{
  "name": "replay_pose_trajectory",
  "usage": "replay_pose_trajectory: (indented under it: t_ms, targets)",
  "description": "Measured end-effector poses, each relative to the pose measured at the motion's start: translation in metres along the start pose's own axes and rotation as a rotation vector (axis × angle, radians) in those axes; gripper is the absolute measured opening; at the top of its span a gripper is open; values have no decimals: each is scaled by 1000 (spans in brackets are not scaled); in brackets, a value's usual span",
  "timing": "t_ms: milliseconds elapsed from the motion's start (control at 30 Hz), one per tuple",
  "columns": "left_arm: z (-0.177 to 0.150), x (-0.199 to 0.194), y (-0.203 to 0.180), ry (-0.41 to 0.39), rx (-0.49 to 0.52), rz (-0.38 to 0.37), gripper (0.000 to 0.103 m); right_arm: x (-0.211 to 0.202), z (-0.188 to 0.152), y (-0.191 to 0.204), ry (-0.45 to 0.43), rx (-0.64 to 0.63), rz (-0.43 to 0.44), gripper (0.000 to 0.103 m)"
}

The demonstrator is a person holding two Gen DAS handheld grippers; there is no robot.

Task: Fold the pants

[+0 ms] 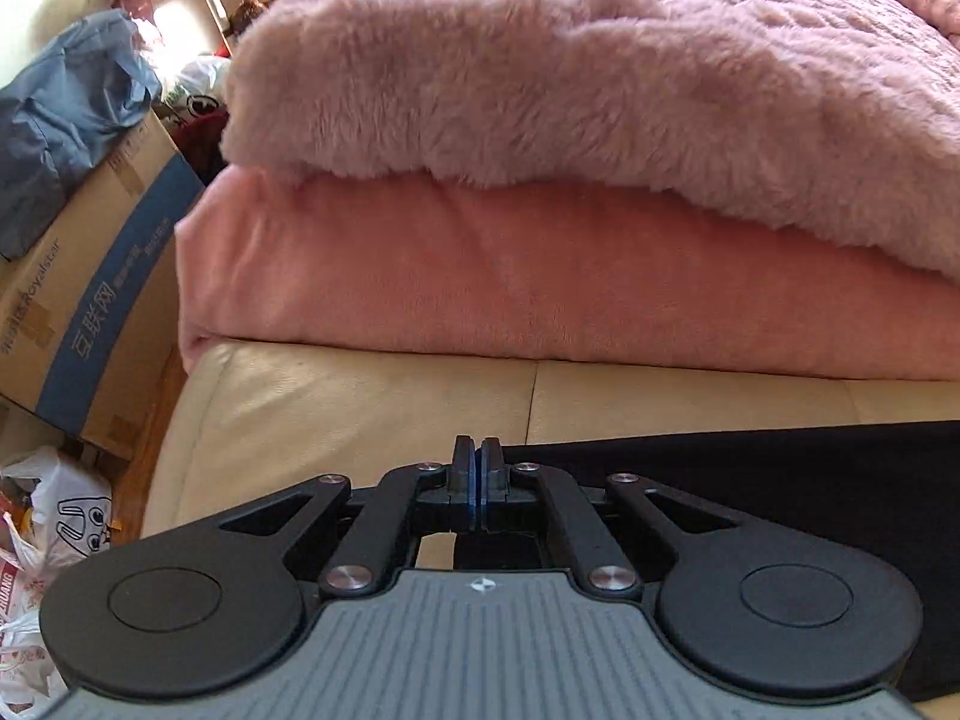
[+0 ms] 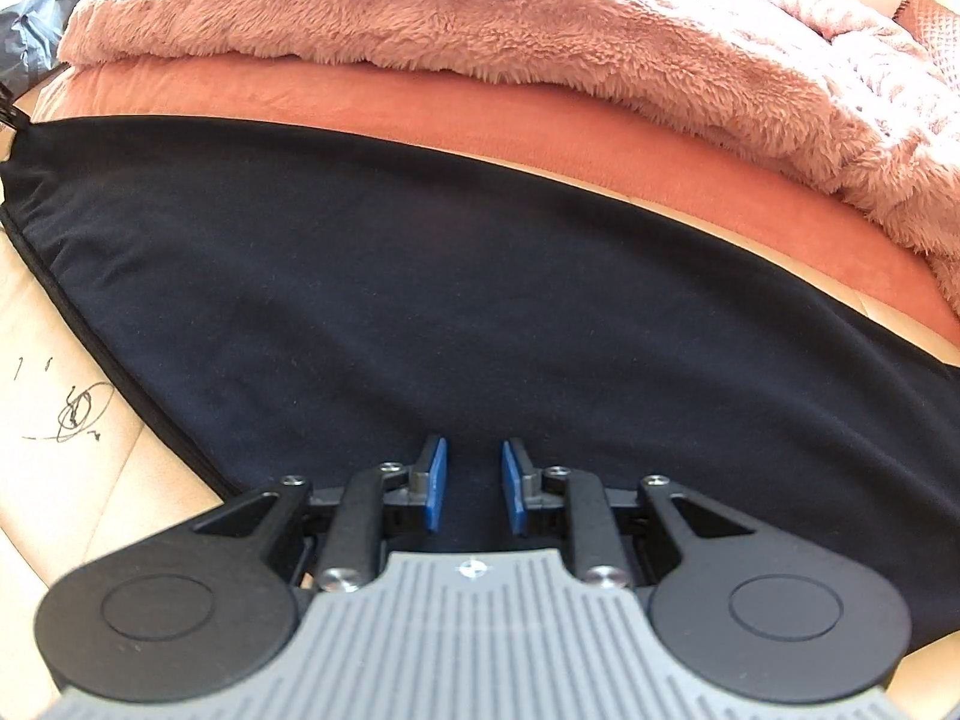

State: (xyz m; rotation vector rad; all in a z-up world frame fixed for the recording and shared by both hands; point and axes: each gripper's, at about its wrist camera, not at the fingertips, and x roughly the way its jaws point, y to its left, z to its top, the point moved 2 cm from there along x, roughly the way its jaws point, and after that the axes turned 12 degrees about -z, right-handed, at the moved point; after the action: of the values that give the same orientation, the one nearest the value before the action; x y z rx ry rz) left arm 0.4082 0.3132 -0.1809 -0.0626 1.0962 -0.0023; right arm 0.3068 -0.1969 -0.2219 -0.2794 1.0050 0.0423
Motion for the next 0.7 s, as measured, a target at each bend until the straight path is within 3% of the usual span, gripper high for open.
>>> replay_pose_trajectory:
  t_ms: [133,233,333,500,700]
  targets:
    - [-1,12,6,-49,-17,7,3,1,0,0,2,3,5,17]
    - [-6,-2,15,-138,-72,-5,15,2,0,0,-1,-2,4,17]
    - [-15,-28,25,-199,-175,-82,15,2,0,1,-2,-4,3,17]
    - [-51,-58,32,-198,-345,-231,15,-5,1,-2,-12,22,2,17]
    - [-103,-51,31,-212,-553,-348,15,-24,-5,8,-35,12,29,17]
